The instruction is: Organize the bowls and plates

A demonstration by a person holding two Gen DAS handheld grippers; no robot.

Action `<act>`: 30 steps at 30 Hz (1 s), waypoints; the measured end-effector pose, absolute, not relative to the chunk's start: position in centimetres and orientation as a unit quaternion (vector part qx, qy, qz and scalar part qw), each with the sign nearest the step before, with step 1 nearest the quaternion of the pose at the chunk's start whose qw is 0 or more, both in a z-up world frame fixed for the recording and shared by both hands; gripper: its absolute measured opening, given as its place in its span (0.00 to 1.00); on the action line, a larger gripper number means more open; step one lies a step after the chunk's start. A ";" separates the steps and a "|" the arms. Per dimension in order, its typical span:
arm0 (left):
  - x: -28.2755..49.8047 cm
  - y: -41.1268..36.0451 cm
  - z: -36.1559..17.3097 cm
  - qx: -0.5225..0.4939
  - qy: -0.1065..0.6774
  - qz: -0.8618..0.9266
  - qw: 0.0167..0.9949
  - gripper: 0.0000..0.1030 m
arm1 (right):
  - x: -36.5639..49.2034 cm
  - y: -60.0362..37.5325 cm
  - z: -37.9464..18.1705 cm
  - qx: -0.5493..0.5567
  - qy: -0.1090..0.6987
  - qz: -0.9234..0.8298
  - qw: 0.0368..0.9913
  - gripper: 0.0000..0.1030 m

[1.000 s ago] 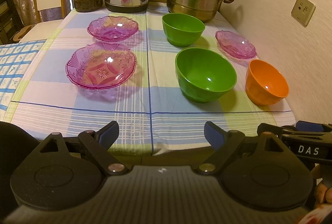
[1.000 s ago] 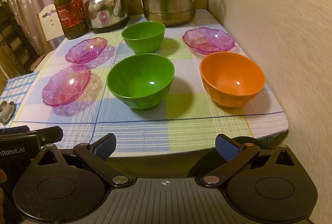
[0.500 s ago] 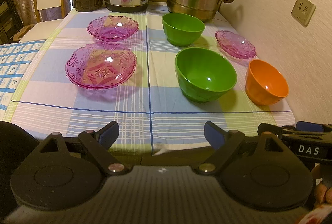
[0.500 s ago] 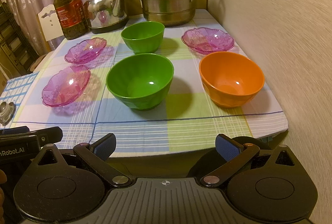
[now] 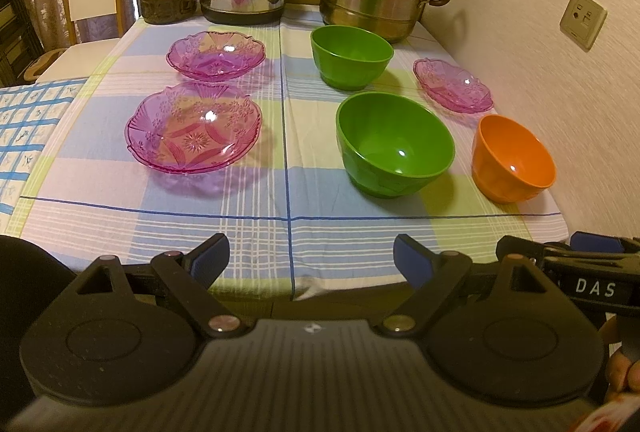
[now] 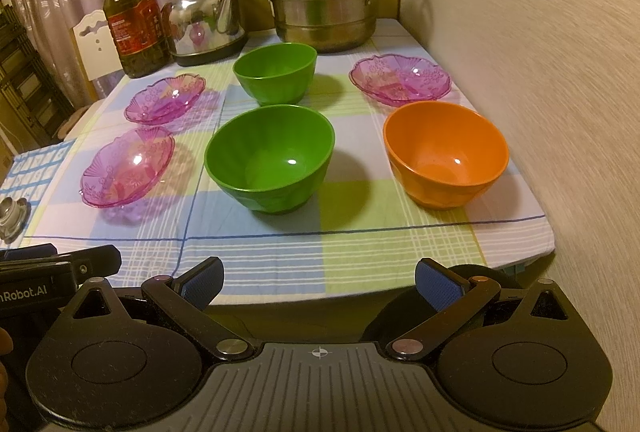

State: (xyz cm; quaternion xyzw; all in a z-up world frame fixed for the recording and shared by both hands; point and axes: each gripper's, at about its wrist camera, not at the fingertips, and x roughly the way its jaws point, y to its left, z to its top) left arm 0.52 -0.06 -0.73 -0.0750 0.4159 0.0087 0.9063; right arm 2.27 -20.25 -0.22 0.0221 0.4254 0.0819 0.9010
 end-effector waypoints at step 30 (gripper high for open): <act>0.9 -0.2 -0.4 -0.080 0.414 0.004 0.907 0.85 | 2.4 -20.1 0.0 0.027 0.424 0.083 0.901 0.99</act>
